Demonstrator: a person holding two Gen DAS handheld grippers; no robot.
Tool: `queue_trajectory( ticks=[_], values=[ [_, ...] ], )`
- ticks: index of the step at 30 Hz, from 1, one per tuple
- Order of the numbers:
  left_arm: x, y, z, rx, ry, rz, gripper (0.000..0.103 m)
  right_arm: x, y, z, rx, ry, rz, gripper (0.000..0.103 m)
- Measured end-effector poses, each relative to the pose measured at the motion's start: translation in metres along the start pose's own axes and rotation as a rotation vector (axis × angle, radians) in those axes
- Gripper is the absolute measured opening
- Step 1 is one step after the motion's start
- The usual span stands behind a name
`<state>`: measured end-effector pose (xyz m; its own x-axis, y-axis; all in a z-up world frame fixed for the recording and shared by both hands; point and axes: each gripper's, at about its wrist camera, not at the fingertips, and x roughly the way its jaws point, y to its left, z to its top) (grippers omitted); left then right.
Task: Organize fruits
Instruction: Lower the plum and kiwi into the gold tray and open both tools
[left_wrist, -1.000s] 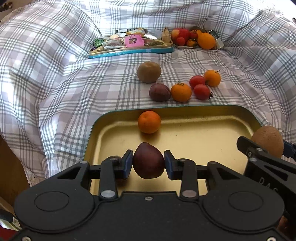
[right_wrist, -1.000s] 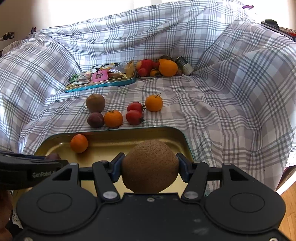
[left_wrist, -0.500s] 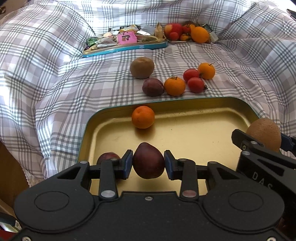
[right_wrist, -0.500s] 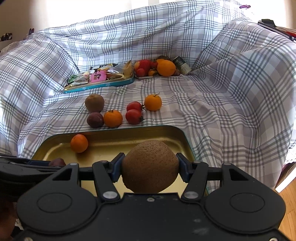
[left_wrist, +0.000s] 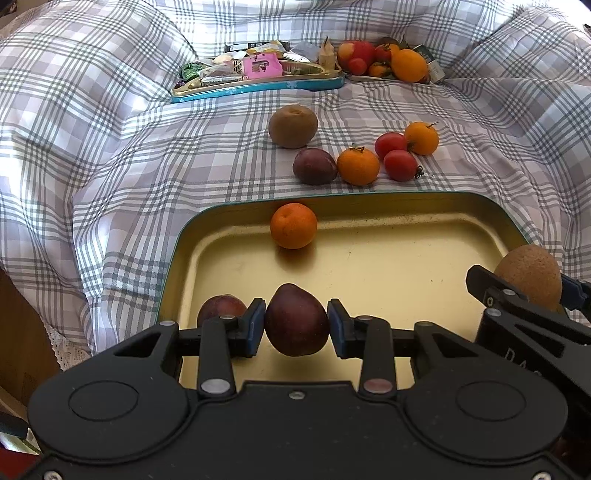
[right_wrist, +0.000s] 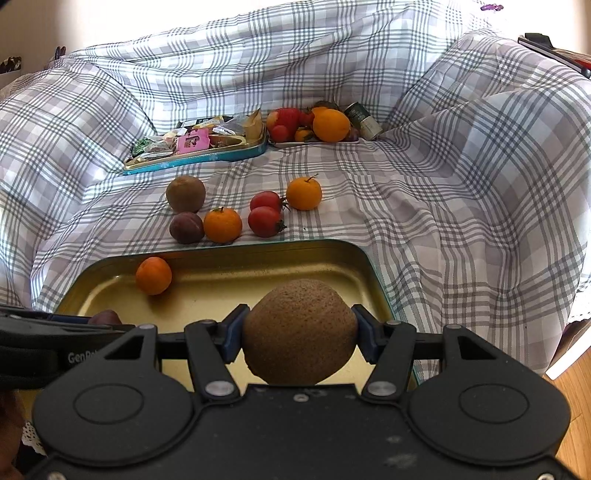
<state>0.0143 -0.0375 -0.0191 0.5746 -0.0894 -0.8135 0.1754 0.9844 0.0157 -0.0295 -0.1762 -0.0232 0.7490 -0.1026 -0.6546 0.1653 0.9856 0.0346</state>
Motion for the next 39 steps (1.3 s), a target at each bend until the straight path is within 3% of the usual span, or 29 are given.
queue_trajectory(
  ticks=[22, 28, 39],
  values=[
    [-0.004, 0.002, -0.001, -0.013, -0.014, -0.008, 0.045, 0.006, -0.003, 0.000, 0.006, 0.057, 0.010, 0.062],
    [-0.005, 0.003, -0.001, -0.015, -0.014, -0.007, 0.045, -0.005, 0.001, 0.002, -0.024, -0.017, 0.009, 0.061],
    [-0.003, 0.004, -0.001, -0.022, -0.005, 0.001, 0.045, -0.005, 0.002, 0.003, -0.027, -0.014, 0.020, 0.061]
  ],
)
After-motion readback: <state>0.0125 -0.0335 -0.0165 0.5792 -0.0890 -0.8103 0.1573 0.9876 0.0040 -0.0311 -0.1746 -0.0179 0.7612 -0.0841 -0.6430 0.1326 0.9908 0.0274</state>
